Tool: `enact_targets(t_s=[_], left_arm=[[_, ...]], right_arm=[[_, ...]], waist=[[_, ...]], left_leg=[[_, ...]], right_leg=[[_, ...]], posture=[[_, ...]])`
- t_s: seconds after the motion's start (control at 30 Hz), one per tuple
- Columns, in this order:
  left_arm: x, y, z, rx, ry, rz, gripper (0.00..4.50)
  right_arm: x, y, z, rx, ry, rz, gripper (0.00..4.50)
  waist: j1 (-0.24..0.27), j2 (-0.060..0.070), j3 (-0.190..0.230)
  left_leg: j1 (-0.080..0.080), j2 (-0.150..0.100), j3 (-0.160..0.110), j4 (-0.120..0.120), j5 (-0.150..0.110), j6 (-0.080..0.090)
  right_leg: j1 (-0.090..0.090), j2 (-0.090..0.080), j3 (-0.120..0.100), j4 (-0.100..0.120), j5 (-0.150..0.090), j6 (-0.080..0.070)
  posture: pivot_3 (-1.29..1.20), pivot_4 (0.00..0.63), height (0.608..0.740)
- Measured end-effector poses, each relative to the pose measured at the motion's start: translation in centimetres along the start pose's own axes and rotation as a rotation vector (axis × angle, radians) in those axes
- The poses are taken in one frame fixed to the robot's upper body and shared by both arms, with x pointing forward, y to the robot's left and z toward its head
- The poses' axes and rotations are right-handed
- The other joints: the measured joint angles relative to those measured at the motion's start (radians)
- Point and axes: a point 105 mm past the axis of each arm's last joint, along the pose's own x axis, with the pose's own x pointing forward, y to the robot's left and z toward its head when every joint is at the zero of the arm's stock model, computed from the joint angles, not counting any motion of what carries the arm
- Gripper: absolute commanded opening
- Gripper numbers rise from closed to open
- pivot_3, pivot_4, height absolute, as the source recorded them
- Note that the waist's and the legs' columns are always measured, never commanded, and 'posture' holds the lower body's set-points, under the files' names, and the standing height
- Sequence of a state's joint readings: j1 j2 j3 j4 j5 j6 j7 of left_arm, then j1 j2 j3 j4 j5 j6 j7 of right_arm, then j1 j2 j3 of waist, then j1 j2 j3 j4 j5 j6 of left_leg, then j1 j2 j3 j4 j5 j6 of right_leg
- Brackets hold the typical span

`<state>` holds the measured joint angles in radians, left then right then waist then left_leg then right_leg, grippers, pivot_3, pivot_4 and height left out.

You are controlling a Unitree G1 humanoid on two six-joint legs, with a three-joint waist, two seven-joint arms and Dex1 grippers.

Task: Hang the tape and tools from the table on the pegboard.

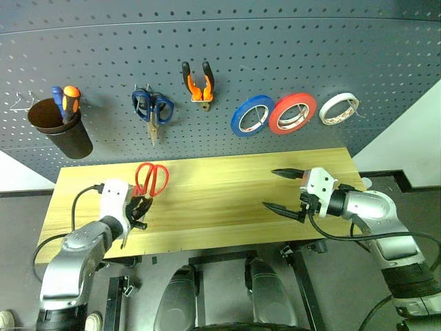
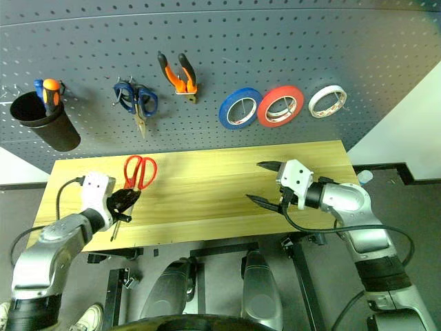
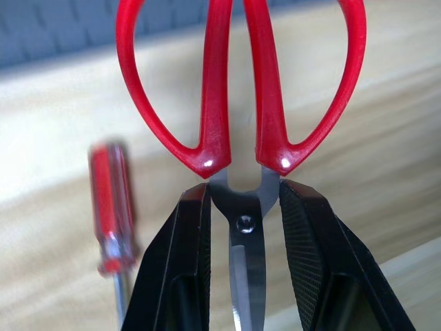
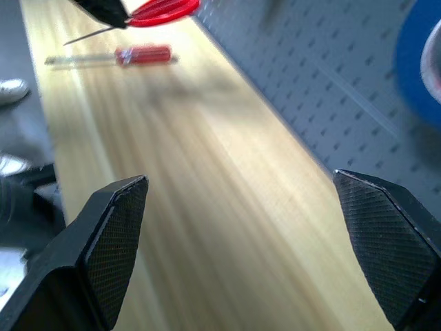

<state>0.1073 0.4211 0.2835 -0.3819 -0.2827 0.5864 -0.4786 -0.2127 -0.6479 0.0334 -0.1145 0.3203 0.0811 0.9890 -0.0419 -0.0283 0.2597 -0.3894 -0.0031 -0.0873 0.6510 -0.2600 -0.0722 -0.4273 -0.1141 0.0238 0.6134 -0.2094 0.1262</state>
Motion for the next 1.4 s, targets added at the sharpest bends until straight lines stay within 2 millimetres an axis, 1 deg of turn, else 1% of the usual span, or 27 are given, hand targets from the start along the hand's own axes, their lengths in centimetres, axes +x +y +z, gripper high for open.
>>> enact_targets(t_s=[0.1, 0.2, 0.27, 0.37, 0.43, 0.5, 0.67, 0.83, 1.07, 1.27, 1.33, 1.4], left_arm=[[-2.0, 0.9, 3.1, -0.018, -0.233, -0.008, 1.09], [-3.0, 1.3, 5.0, -0.045, -0.381, -0.021, 1.09], [-3.1, 1.1, 6.3, -0.068, -0.469, -0.039, 1.09], [-3.1, 0.9, 8.4, -0.078, -0.583, -0.054, 1.09], [-3.0, 1.1, 9.5, -0.074, -0.628, -0.046, 1.09], [-2.4, 1.5, 10.1, -0.071, -0.65, -0.03, 1.09], [-0.1, 2.3, 10.9, -0.026, -0.638, 0.005, 1.09], [1.6, 2.3, 10.5, 0.01, -0.6, -0.002, 1.09], [2.8, 2.2, 9.5, 0.055, -0.541, -0.012, 1.09], [3.3, 1.9, 9.0, 0.07, -0.519, -0.025, 1.09], [3.3, 1.8, 9.0, 0.068, -0.519, -0.034, 1.8], [3.3, 1.8, 8.9, 0.05, -0.519, -0.046, 2.41]], right_arm=[[0.3, -0.6, 2.6, 0.047, -0.109, 0.013, 4.5], [0.4, -0.9, 5.1, 0.074, -0.198, 0.035, 4.5], [0.6, -0.7, 5.9, 0.088, -0.224, 0.057, 4.5], [0.8, -0.5, 6.4, 0.102, -0.238, 0.074, 4.5], [1.0, -0.4, 6.6, 0.109, -0.242, 0.081, 4.5], [1.1, -0.4, 6.8, 0.115, -0.252, 0.088, 4.5], [1.3, -0.3, 7.7, 0.105, -0.276, 0.098, 4.5], [1.4, -0.4, 7.7, 0.115, -0.283, 0.087, 4.5], [1.5, -0.5, 7.7, 0.117, -0.284, 0.066, 4.5], [1.5, -0.5, 7.5, 0.118, -0.276, 0.058, 4.5], [1.5, -0.5, 7.5, 0.115, -0.276, 0.056, 4.5], [1.5, -0.5, 7.5, 0.112, -0.273, 0.054, 4.5]], waist=[[0.002, 0.0, -0.003], [0.008, 0.0, -0.008], [0.015, -0.002, -0.011], [0.025, -0.002, -0.017], [0.027, -0.002, -0.02], [0.027, -0.003, -0.024], [0.025, -0.003, -0.032], [0.023, -0.003, -0.033], [0.022, -0.003, -0.034], [0.022, -0.003, -0.036], [0.022, -0.003, -0.037], [0.022, -0.003, -0.037]], left_leg=[[0.0, 0.0, 0.0, 0.001, 0.0, 0.0], [0.0, 0.0, 0.0, 0.001, 0.0, 0.0], [0.0, 0.0, 0.0, 0.001, 0.0, 0.0], [0.0, 0.0, 0.0, 0.002, 0.0, 0.0], [0.0, 0.0, 0.001, 0.002, 0.0, 0.0], [0.0, 0.0, 0.001, 0.002, 0.0, 0.0], [0.0, 0.0, 0.001, 0.002, 0.0, 0.0], [0.0, 0.0, 0.001, 0.001, 0.0, 0.0], [0.0, 0.0, 0.001, 0.001, 0.0, 0.0], [0.0, 0.0, 0.001, 0.001, 0.0, 0.0], [0.0, 0.0, 0.001, 0.001, 0.0, 0.0], [0.0, 0.0, 0.001, 0.001, 0.0, 0.0]], right_leg=[[0.0, 0.0, 0.0, 0.0, 0.0, 0.0], [0.0, 0.0, 0.0, 0.0, 0.0, 0.0], [0.001, 0.0, 0.0, 0.0, 0.0, 0.0], [0.001, 0.0, 0.0, 0.0, 0.001, 0.001], [0.001, 0.0, 0.0, 0.0, 0.001, 0.002], [0.001, 0.0, 0.0, 0.0, 0.002, 0.002], [0.001, 0.001, 0.0, 0.0, 0.002, 0.003], [0.001, 0.001, 0.0, 0.0, 0.003, 0.004], [0.001, 0.001, 0.0, 0.0, 0.003, 0.004], [0.001, 0.001, 0.0, 0.0, 0.003, 0.004], [0.001, 0.001, 0.0, 0.0, 0.003, 0.004], [0.001, 0.001, 0.0, 0.0, 0.003, 0.004]], posture=[[-0.02, 0.16, 0.729], [-0.02, 0.153, 0.729], [-0.02, 0.151, 0.729], [-0.03, 0.144, 0.729], [-0.03, 0.143, 0.729], [-0.03, 0.14, 0.729], [-0.04, 0.135, 0.729], [-0.06, 0.129, 0.729], [-0.06, 0.128, 0.729], [-0.06, 0.123, 0.729], [-0.06, 0.123, 0.729], [-0.05, 0.123, 0.729]])
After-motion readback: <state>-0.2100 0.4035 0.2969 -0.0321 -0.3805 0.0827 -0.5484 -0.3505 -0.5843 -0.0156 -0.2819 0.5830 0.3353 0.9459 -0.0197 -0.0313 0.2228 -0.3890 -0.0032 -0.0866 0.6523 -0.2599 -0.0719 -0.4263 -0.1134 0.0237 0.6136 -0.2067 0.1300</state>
